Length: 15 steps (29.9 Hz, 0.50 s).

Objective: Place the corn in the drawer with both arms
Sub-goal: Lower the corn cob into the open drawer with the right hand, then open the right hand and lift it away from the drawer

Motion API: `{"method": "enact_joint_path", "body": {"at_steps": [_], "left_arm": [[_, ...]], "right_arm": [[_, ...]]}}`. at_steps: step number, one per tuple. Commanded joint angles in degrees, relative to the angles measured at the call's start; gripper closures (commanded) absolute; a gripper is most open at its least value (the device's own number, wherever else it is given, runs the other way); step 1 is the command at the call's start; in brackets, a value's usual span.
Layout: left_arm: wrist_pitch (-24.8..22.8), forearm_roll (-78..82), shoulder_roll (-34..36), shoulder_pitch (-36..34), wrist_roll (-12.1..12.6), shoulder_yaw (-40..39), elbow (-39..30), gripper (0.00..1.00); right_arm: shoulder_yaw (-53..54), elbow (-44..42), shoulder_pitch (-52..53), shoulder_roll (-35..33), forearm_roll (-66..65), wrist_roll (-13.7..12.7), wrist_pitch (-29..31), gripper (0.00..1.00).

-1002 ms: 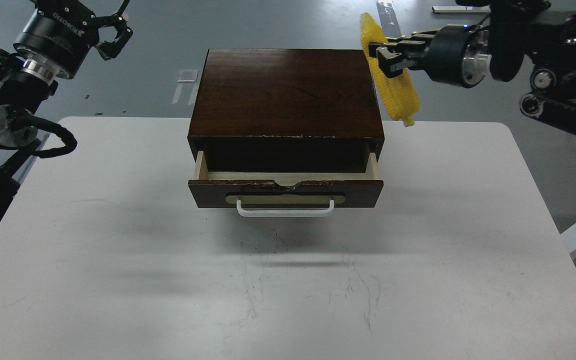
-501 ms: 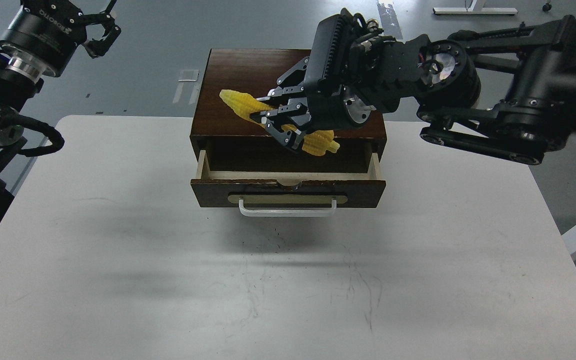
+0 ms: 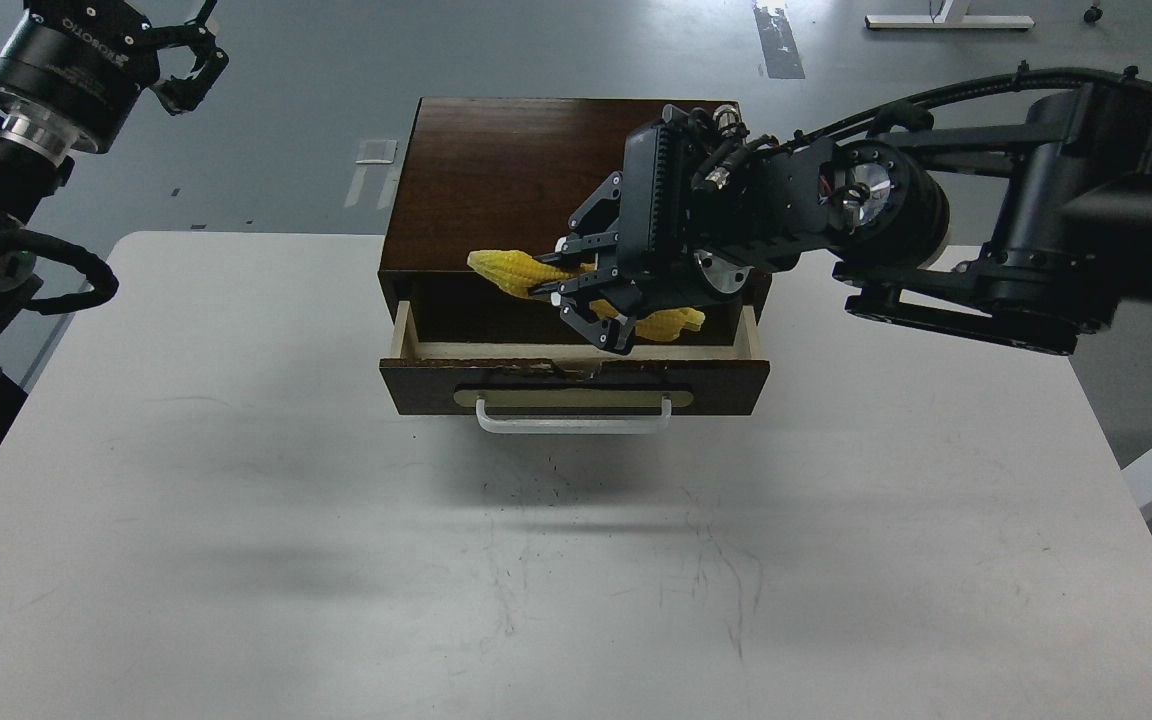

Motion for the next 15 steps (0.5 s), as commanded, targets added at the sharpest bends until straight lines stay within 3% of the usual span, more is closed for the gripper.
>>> {"method": "enact_joint_path", "body": {"at_steps": [1, 8, 15], "left_arm": [[0.0, 0.0, -0.1, 0.2, 0.1, 0.0, 0.0, 0.02], [0.0, 0.0, -0.1, 0.2, 0.0, 0.0, 0.0, 0.02], [0.0, 0.0, 0.1, 0.3, -0.1, 0.0, -2.0, 0.02]], "right_arm": [[0.0, 0.0, -0.6, 0.0, 0.0, 0.2, -1.2, 0.57], [0.1, -0.1, -0.7, 0.0, 0.1, 1.0, -2.5, 0.33], [0.2, -0.2, -0.5, -0.2, 0.3, 1.1, -2.7, 0.28]]}}
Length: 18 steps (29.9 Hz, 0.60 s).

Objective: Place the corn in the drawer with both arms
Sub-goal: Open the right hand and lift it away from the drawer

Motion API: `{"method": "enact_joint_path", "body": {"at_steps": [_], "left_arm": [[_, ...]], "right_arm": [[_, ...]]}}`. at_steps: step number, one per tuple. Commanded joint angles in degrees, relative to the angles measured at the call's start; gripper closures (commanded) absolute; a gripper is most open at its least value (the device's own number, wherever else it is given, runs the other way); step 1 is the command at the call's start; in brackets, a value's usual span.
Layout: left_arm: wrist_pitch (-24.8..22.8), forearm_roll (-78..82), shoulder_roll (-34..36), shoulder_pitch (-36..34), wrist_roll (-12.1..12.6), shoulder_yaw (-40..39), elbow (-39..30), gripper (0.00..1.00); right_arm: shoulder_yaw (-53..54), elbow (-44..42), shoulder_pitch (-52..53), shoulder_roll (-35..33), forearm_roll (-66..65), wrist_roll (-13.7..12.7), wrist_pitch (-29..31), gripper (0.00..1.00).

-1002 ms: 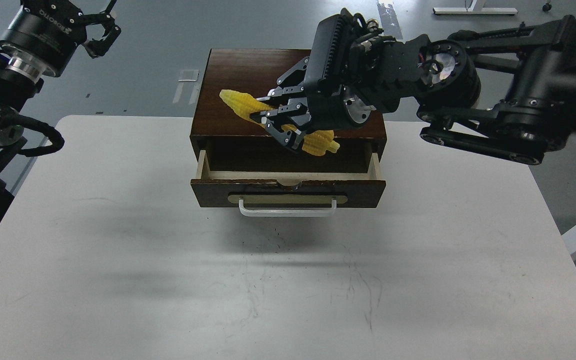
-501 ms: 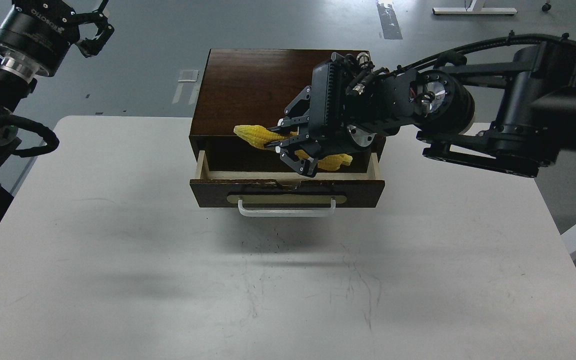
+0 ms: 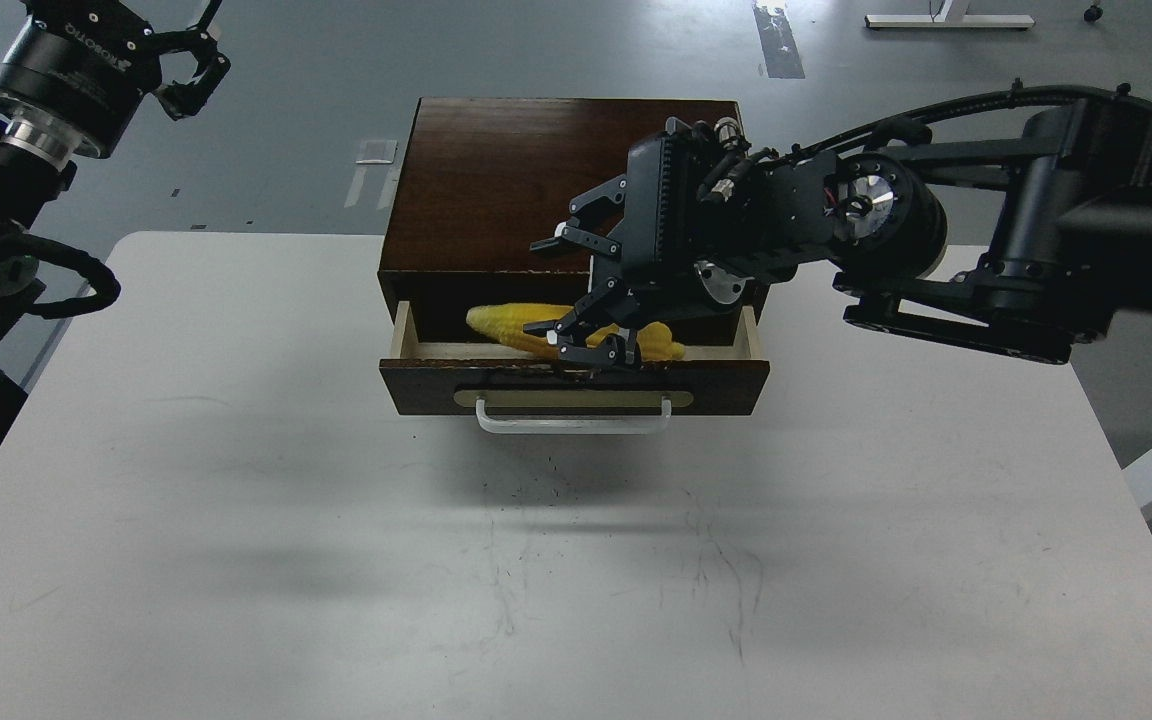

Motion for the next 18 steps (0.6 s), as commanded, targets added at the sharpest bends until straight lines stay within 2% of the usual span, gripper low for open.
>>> {"method": "enact_joint_path", "body": {"at_steps": [1, 3, 7, 8, 9, 11, 15, 18], "left_arm": [[0.0, 0.0, 0.1, 0.0, -0.1, 0.0, -0.7, 0.02], [0.0, -0.1, 0.3, 0.0, -0.1, -0.1, -0.7, 0.02], [0.0, -0.1, 1.3, 0.0, -0.1, -0.1, -0.7, 0.02], [0.0, -0.2, 1.3, 0.1, -0.2, -0.1, -0.7, 0.02], [0.0, -0.1, 1.3, 0.1, -0.2, -0.1, -0.7, 0.02], [0.0, -0.1, 1.3, 0.1, 0.0, -0.1, -0.7, 0.02], [0.0, -0.3, 1.3, 0.1, 0.1, -0.1, -0.7, 0.02], [0.0, -0.5, 1.2, 0.2, 0.3, -0.1, -0.3, 0.02]], "right_arm": [[0.1, -0.1, 0.2, -0.3, 0.2, 0.1, -0.1, 0.28], [0.2, -0.1, 0.3, -0.4, 0.3, 0.2, -0.1, 0.27], [3.4, -0.8, 0.0, -0.9, 4.2, 0.2, -0.1, 0.17], [5.5, -1.3, -0.4, -1.3, 8.6, 0.1, 0.0, 0.05], [6.4, -1.6, -0.8, -1.4, 11.3, 0.0, 0.1, 0.00], [9.6, -2.8, -1.9, -1.7, 24.7, -0.5, 0.6, 0.00], [12.3, -6.7, -1.6, -1.8, 39.8, -0.5, 0.7, 0.00], [15.8, -11.2, -2.2, -4.8, 51.8, -0.5, 0.7, 0.00]]}}
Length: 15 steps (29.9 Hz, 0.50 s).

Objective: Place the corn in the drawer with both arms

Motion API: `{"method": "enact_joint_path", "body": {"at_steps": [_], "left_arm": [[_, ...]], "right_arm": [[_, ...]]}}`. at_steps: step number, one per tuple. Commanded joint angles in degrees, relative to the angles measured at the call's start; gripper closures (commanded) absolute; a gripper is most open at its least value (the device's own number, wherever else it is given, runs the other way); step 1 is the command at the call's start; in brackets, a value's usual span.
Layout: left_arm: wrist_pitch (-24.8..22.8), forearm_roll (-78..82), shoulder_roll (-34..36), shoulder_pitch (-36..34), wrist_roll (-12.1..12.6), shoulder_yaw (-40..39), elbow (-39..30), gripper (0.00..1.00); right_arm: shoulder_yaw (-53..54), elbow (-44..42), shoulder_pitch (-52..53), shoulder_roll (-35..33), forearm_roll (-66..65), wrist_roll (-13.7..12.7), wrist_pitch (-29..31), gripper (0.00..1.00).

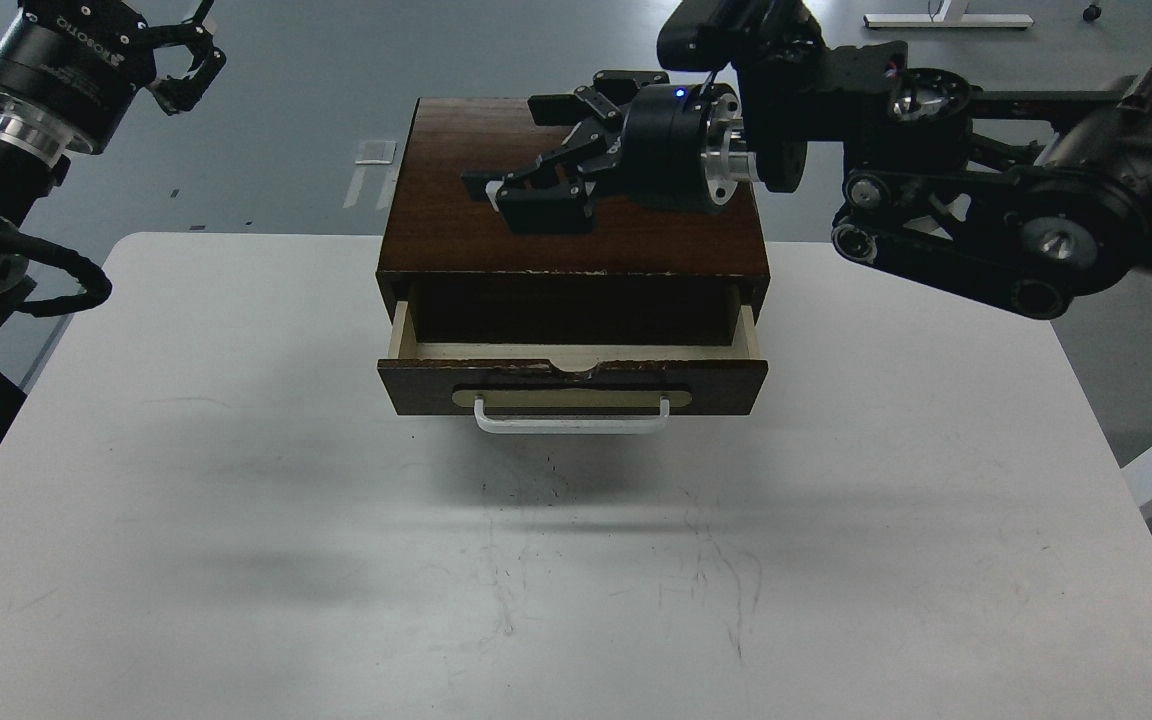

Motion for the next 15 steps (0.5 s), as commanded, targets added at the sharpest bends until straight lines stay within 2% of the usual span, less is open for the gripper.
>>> {"method": "enact_joint_path", "body": {"at_steps": [1, 2, 7, 10, 15], "left_arm": [[0.0, -0.2, -0.4, 0.1, 0.2, 0.0, 0.5, 0.02], [0.0, -0.2, -0.4, 0.1, 0.2, 0.0, 0.6, 0.02], [0.0, -0.5, -2.0, 0.2, -0.1, -0.1, 0.7, 0.02], [0.0, -0.5, -2.5, 0.2, 0.0, -0.1, 1.0, 0.02], [0.0, -1.1, -4.5, 0.8, -0.2, -0.2, 1.6, 0.02]], "right_arm": [[4.4, -5.4, -0.8, -4.3, 15.6, 0.1, 0.0, 0.00], [4.4, -5.4, -0.8, -4.3, 15.6, 0.1, 0.0, 0.00], [11.5, -8.0, -7.3, -8.6, 37.9, 0.6, -0.1, 0.00], [15.3, -8.2, -10.8, -9.8, 43.2, 0.7, -0.1, 0.00], [27.9, -9.2, -21.0, -11.7, 56.0, 0.6, 0.0, 0.00]]}}
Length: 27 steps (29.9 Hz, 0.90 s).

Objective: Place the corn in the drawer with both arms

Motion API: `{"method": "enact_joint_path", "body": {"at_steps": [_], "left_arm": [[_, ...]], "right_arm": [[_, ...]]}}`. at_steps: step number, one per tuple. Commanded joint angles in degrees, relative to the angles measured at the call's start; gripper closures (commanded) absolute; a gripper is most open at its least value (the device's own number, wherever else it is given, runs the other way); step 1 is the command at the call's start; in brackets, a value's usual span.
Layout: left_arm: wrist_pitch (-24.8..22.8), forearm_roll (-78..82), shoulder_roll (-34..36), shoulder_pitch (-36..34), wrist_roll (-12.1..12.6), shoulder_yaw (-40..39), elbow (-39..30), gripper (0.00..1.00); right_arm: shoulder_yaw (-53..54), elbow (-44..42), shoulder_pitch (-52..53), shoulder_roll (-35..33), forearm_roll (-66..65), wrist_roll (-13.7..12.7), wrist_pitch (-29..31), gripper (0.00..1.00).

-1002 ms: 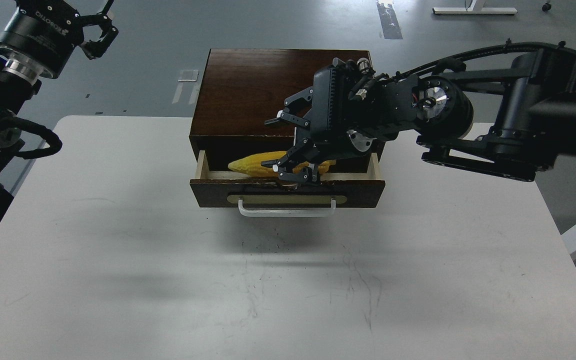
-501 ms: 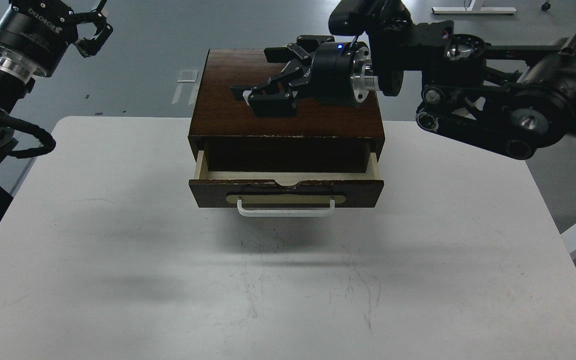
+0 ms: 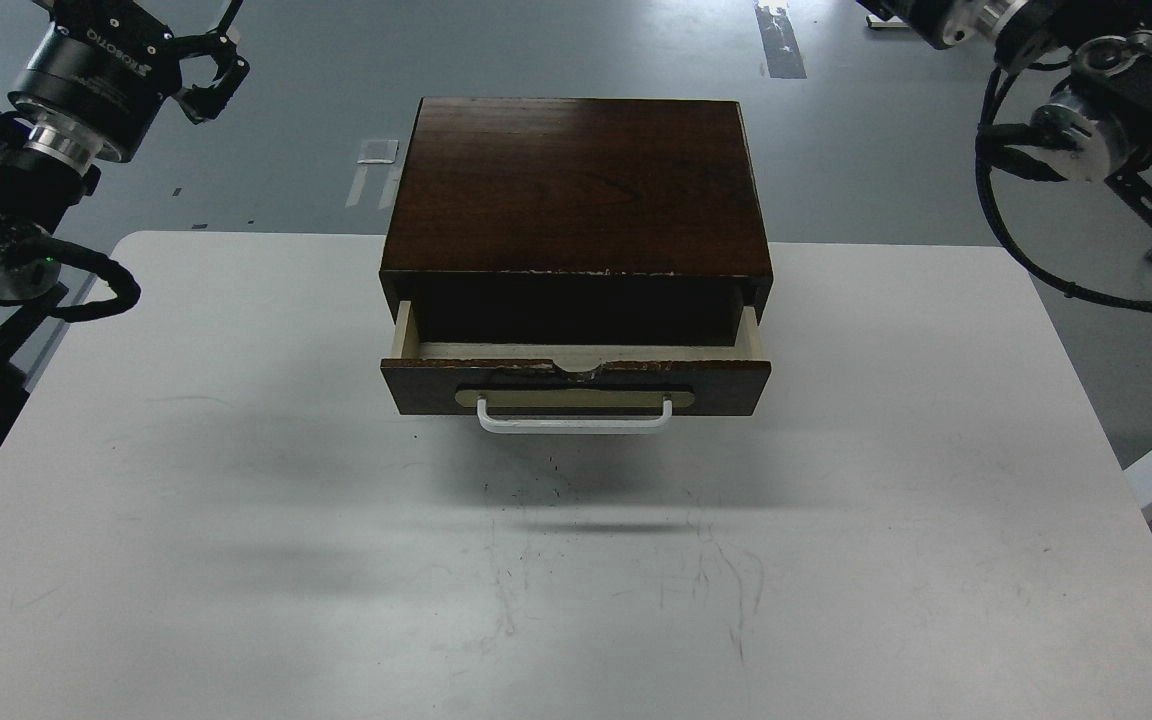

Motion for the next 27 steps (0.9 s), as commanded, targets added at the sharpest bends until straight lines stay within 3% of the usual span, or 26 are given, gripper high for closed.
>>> {"method": "enact_joint_path", "body": {"at_steps": [1, 7, 11, 17, 27], "left_arm": [[0.0, -0.8, -1.3, 1.0, -0.1, 0.0, 0.2, 0.02], [0.0, -2.6, -1.8, 2.2, 0.2, -0.5, 0.6, 0.02], [0.0, -3.4, -1.8, 2.5, 0.5, -1.3, 4.2, 0.02], [0.0, -3.5, -5.3, 2.9, 1.5, -1.9, 12.2, 0.02], [0.0, -5.9, -6.5, 6.2, 2.3, -5.8, 12.4, 0.02]], "right_arm": [[7.9, -0.7, -6.2, -0.5, 8.7, 0.0, 0.0, 0.00], [20.8, -2.8, -16.5, -0.5, 26.4, -0.1, 1.1, 0.00], [25.4, -6.7, -21.8, -0.5, 33.4, -0.8, 6.1, 0.00], [25.9, -12.0, -23.9, 0.2, 38.0, -0.8, 11.5, 0.00], [26.7, -12.6, -28.5, 2.1, 43.9, -0.3, 17.6, 0.00]]}}
